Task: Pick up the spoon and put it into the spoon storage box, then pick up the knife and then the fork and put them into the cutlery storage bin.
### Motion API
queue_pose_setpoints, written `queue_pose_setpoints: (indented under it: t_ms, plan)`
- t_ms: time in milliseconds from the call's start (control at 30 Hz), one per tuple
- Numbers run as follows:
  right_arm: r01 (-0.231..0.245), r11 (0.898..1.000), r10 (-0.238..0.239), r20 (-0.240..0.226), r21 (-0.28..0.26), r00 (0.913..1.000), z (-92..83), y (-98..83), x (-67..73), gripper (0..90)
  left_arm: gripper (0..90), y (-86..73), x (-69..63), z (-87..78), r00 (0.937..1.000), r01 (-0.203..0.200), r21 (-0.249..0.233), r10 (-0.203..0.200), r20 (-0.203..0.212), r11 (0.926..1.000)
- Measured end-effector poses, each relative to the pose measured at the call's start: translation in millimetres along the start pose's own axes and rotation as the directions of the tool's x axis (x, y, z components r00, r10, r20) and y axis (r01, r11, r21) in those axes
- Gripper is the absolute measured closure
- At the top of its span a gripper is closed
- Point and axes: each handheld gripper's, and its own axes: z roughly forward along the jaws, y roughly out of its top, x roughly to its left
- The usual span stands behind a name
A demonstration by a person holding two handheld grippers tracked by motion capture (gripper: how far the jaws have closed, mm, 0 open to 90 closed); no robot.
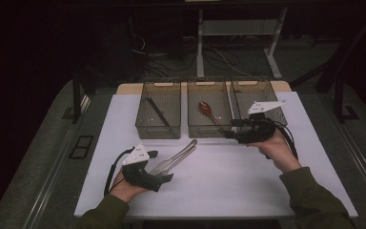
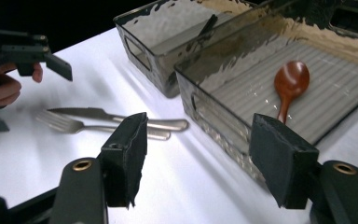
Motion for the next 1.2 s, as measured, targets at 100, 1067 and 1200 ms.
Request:
queue_pose_setpoints:
  t_ms: [100,1067,1200]
  plan:
    - [-0.014,1.0,0.014,0.0,0.0,0.9999,-7.1,-8.3,-0.2,37.0,0.0,0.2,0.3,-0.2,1.0,0.0,-0.001,0.0,0.001,1.0]
    - [-0.029,0.999,0.025,0.118,0.038,0.9927,-42.5,-110.7,18.0,22.6,8.1,10.6,5.9,-1.8,0.9993,0.014,-0.016,-0.014,-0.035,0.9998]
    - [-0.023,0.999,0.017,0.122,0.048,0.9924,-47.1,-118.3,21.3,22.5,14.8,15.4,11.6,1.1,0.9986,0.021,-0.02,-0.022,-0.048,0.9996]
